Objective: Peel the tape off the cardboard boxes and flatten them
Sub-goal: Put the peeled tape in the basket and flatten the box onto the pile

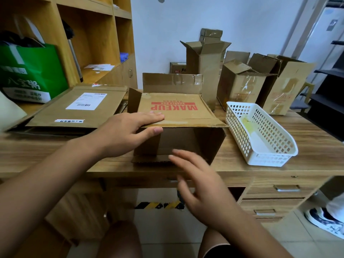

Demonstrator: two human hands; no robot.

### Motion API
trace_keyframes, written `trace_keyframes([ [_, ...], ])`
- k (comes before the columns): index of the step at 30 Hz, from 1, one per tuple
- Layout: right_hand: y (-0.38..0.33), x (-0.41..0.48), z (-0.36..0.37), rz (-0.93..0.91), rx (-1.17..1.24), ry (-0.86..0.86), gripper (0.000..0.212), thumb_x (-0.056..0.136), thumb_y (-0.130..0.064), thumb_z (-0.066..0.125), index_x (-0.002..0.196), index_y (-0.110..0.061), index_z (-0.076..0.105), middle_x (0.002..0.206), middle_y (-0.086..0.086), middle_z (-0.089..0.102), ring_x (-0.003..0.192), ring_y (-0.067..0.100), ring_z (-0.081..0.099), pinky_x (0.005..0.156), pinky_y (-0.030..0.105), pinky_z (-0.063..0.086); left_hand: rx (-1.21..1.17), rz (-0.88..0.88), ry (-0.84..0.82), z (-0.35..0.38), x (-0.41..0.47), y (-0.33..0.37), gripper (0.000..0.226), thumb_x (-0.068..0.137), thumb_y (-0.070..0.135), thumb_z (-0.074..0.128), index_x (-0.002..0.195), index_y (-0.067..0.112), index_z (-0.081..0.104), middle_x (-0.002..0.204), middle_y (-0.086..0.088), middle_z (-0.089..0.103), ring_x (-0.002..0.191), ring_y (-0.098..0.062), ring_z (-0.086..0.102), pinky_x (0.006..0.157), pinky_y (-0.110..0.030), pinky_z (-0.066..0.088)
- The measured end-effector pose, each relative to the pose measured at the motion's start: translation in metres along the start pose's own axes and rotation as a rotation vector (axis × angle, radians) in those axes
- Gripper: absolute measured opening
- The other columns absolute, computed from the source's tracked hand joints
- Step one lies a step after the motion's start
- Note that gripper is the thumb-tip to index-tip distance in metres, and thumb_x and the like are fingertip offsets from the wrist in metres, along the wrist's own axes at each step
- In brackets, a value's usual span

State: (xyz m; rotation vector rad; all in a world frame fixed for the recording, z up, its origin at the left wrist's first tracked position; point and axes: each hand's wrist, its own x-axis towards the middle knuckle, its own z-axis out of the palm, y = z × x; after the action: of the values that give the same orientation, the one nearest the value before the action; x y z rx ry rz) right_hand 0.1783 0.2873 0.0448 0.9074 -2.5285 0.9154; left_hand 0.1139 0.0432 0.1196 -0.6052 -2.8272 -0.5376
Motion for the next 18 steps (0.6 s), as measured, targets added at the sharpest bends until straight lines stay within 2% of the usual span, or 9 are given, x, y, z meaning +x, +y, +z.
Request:
trace_keyframes([
  [3, -0.011, 0.017, 0.022, 0.149, -0.023, -0.156, 0.054, 0.103, -0.035, 0.047, 0.155, -0.032, 0.033, 0.164, -0.013, 0.018, 0.148, 0.005, 0.026, 0.119, 0.031, 0.035, -0.005, -0.008, -0.017, 0.000, 0.001, 0.000, 0.073, 0.081, 0.080, 0.023, 0.145, 0.049, 0.043, 0.152, 0.022, 0.042, 0.143, 0.000, 0.032, 0.114, -0.034, 0.035],
  [5, -0.018, 0.030, 0.031, 0.213, -0.018, -0.199, 0.055, 0.104, -0.035, 0.047, 0.156, -0.032, 0.030, 0.166, -0.008, 0.013, 0.150, 0.013, 0.025, 0.121, 0.032, 0.032, -0.017, -0.015, -0.018, -0.001, 0.001, -0.001, 0.072, 0.082, 0.081, 0.024, 0.144, 0.051, 0.043, 0.151, 0.022, 0.043, 0.143, 0.000, 0.032, 0.115, -0.036, 0.035],
  [7, -0.023, 0.041, 0.037, 0.232, -0.018, -0.192, 0.053, 0.103, -0.034, 0.047, 0.154, -0.031, 0.032, 0.164, -0.002, 0.019, 0.146, 0.018, 0.031, 0.120, 0.033, 0.034, -0.029, -0.027, -0.023, -0.001, 0.001, -0.002, 0.071, 0.082, 0.082, 0.024, 0.143, 0.053, 0.043, 0.150, 0.023, 0.044, 0.143, 0.000, 0.034, 0.114, -0.037, 0.036],
  [11, -0.023, 0.059, 0.046, 0.256, -0.002, -0.181, 0.043, 0.099, -0.035, 0.049, 0.142, -0.033, 0.045, 0.145, -0.003, 0.040, 0.127, 0.018, 0.049, 0.107, 0.040, 0.049, -0.042, -0.049, -0.037, -0.002, 0.002, -0.004, 0.068, 0.082, 0.083, 0.025, 0.142, 0.056, 0.044, 0.149, 0.023, 0.046, 0.140, -0.003, 0.038, 0.107, -0.031, 0.038],
  [18, -0.025, 0.057, 0.053, 0.294, 0.117, -0.186, 0.040, 0.099, -0.032, 0.051, 0.139, -0.035, 0.052, 0.145, -0.008, 0.037, 0.117, 0.019, 0.057, 0.102, 0.040, 0.052, -0.115, -0.061, -0.033, 0.001, 0.003, -0.008, 0.067, 0.081, 0.086, 0.026, 0.139, 0.058, 0.045, 0.149, 0.024, 0.046, 0.142, -0.003, 0.038, 0.114, -0.042, 0.037],
])
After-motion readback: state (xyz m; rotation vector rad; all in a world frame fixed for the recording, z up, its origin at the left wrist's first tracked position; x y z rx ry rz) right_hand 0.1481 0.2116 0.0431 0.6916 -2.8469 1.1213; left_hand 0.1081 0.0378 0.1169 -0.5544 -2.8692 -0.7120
